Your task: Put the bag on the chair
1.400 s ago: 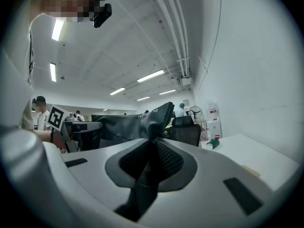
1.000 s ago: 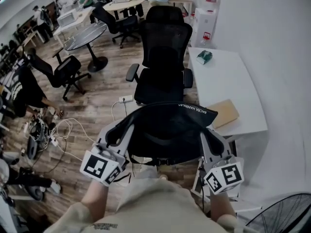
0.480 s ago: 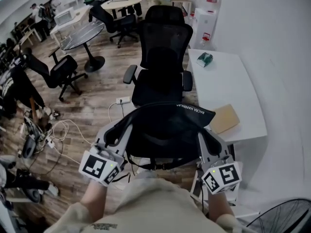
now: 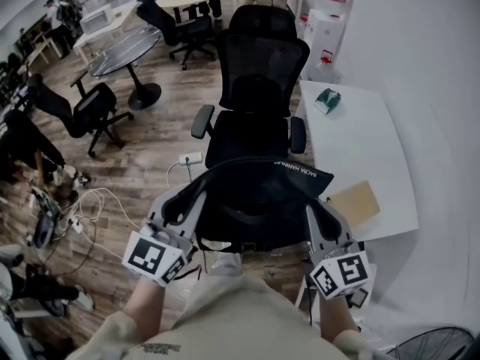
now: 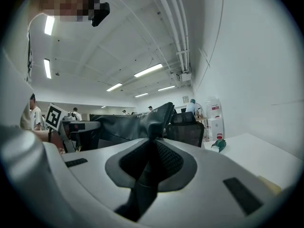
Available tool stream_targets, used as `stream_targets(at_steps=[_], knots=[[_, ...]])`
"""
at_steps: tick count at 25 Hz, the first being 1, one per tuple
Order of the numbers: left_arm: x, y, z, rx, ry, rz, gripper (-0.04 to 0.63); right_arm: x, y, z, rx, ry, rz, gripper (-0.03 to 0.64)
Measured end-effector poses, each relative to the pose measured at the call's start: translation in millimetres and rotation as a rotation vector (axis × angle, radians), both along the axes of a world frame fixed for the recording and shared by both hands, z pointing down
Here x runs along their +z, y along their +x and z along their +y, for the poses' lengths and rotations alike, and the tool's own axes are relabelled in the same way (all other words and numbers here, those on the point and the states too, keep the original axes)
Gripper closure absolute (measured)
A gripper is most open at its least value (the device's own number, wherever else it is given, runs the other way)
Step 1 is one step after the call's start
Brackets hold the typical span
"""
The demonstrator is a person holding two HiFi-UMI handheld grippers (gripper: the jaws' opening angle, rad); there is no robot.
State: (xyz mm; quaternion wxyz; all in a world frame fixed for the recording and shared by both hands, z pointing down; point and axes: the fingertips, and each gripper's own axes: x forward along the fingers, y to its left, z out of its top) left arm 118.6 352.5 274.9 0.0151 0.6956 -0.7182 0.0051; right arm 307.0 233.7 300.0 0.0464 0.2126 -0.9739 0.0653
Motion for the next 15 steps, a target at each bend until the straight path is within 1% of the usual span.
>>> stream_targets(at_steps=[5,10,15], knots=[[4.2,-57.9,-48.5,0.013,-0.021,0.016,0.531,3.7,-58.7,-46.5,0.017,-0.015,0.019,0.558],[-2.7,-129.4,-98.9,0.024,-0.015,0.029,0.531,-5.4,-128.4,-92.8,0.025,-0.013,0.022,0.559],[-4.5,-184.3,-142.2,0.037,-0.004,0.044,0.531,-10.4,-181.7,-132.5,0.043,-0.001,0.024,0.56]])
